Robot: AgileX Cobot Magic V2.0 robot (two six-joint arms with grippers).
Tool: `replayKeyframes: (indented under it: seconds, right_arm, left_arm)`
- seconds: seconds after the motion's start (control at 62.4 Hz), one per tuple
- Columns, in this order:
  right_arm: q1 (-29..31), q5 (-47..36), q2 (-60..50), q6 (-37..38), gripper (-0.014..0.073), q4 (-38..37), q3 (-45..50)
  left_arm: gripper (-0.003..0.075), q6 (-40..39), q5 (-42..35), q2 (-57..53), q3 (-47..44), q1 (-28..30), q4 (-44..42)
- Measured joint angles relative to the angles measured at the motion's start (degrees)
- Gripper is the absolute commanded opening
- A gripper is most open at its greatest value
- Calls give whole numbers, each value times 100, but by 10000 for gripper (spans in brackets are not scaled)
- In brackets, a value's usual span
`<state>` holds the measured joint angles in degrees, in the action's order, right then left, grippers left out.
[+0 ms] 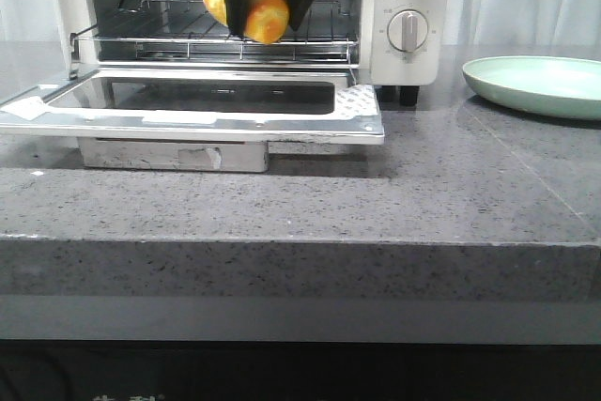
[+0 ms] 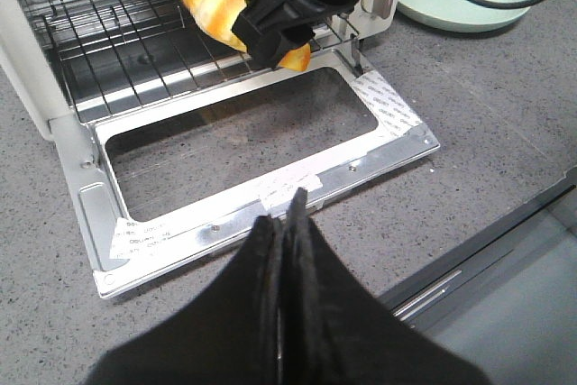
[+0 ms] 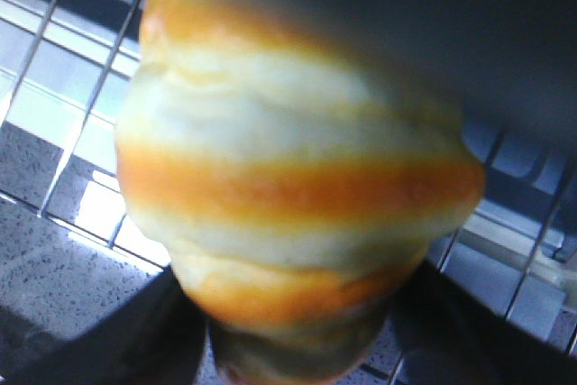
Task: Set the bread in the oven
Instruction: 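Lower the croissant onto the wire rack and open the right gripper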
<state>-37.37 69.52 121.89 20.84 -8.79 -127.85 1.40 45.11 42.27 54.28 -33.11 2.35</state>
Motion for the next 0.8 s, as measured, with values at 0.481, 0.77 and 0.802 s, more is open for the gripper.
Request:
replayKeyframes:
  seconds: [0.481,0.77,0.802]
  right_arm:
    - [-25,190,-329,0,653,0,44]
    - [-170,104,-1440,-122,653,-14,1357]
    - [-158,46,-1597,-150,653,-14,1574]
  left_arm:
    - [-18,0,0,0,0,0,0]
    - [-18,0,0,0,0,0,0]
    - [-18,0,0,0,0,0,0]
